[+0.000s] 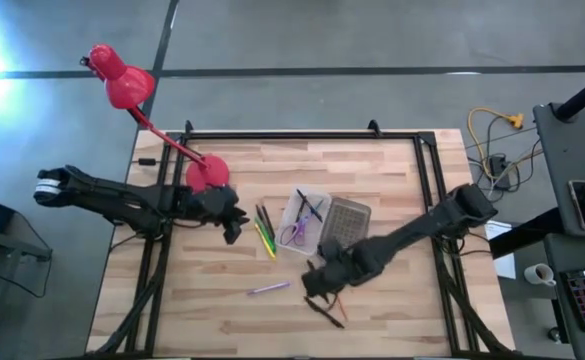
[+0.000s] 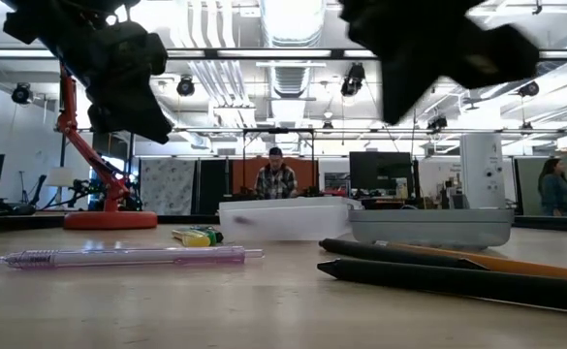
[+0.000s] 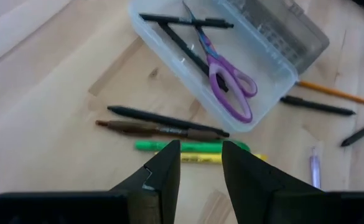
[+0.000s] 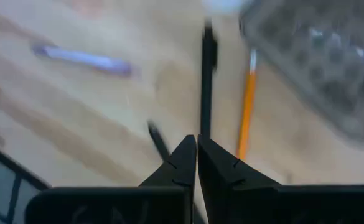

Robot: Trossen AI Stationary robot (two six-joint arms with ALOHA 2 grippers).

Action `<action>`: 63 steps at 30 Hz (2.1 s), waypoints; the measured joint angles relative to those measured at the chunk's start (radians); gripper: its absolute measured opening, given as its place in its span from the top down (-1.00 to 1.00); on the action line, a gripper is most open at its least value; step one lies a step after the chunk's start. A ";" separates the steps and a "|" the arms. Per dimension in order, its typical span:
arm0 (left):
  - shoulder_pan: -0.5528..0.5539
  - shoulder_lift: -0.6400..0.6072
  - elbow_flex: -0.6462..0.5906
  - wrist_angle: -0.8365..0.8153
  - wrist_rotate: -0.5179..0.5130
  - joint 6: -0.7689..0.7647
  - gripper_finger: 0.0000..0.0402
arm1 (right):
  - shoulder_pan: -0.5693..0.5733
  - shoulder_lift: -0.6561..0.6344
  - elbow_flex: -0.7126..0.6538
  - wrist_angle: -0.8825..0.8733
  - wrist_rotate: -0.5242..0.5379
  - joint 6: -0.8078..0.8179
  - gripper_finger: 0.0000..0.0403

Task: Pick & place school supplies into a supply box
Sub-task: Put the orange pencil into the supply box

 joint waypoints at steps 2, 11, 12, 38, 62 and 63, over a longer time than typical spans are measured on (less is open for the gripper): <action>-0.005 0.000 -0.007 0.000 0.000 0.000 0.49 | 0.034 0.006 -0.027 0.001 -0.002 0.067 0.92; -0.006 0.000 -0.015 0.009 0.000 -0.003 0.49 | 0.068 0.115 -0.052 0.069 -0.060 0.171 0.48; -0.006 0.000 -0.015 0.008 0.000 -0.003 0.49 | 0.066 0.135 -0.045 0.062 -0.067 0.187 0.42; -0.006 0.000 -0.015 0.009 0.000 -0.007 0.49 | 0.041 0.338 0.050 -0.101 -0.081 0.049 0.86; -0.013 0.001 -0.015 0.024 0.000 -0.007 0.49 | 0.048 0.167 0.034 0.077 0.101 -0.073 0.95; -0.014 0.001 -0.015 0.025 0.000 -0.007 0.49 | 0.049 0.153 0.034 0.078 0.122 -0.048 0.95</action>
